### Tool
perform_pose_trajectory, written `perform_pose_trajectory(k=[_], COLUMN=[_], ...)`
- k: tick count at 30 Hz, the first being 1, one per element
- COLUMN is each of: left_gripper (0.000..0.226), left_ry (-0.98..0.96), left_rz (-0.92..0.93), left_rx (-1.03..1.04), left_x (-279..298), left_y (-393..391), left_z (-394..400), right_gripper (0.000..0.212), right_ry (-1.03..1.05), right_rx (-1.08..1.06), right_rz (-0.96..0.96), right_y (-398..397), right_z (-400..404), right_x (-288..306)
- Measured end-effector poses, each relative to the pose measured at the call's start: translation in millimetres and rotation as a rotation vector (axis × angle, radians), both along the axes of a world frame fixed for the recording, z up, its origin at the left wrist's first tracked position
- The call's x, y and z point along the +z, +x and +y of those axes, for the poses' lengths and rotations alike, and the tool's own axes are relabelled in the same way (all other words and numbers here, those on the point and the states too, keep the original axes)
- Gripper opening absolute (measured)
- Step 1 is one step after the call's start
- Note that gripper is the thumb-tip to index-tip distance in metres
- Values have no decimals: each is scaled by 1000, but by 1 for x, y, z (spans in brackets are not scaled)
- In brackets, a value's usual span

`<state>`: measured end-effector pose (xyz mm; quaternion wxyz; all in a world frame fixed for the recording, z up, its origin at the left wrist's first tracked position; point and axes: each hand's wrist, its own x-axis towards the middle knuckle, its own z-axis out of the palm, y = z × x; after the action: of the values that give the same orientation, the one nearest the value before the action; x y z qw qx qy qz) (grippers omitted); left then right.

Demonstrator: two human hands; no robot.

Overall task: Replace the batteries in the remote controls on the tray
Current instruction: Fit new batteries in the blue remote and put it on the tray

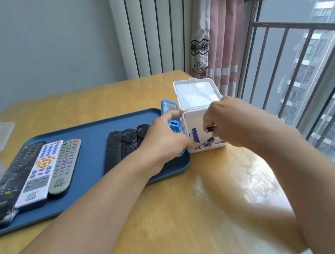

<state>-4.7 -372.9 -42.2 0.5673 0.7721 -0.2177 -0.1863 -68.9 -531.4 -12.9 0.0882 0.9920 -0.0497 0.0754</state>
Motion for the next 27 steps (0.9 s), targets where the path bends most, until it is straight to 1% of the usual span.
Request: perform_pose_trajectory(k=[4, 6, 8, 10, 12, 16, 21, 23, 27], left_gripper=[75, 76, 75, 72, 67, 62, 59, 59, 59], left_ry=[-26, -38, -51, -71, -92, -122, -165, -195, -272], left_rz=[32, 57, 76, 88, 106, 146, 139, 161, 240], left_rx=[27, 27, 27, 29, 40, 82, 131, 147, 174], left_x=[-3, -4, -5, -6, -7, -11, -16, -17, -14], left_y=[1, 2, 4, 6, 6, 9, 8, 6, 0], left_z=[-2, -3, -3, -3, -4, -5, -9, -10, -12], right_gripper=[23, 23, 29, 28, 28, 37, 46, 44, 34], right_ry=[-96, -122, -80, -48, -41, -13, 37, 14, -78], right_rx=[-54, -47, -53, -44, -30, -27, -73, -66, -69], right_rz=[-76, -68, 18, 93, 141, 257, 360, 350, 248], right_y=[6, 12, 17, 21, 24, 31, 40, 41, 39], right_z=[1, -6, -14, -21, -25, -25, -19, -16, -11], right_x=[8, 11, 9, 6, 6, 7, 13, 15, 13])
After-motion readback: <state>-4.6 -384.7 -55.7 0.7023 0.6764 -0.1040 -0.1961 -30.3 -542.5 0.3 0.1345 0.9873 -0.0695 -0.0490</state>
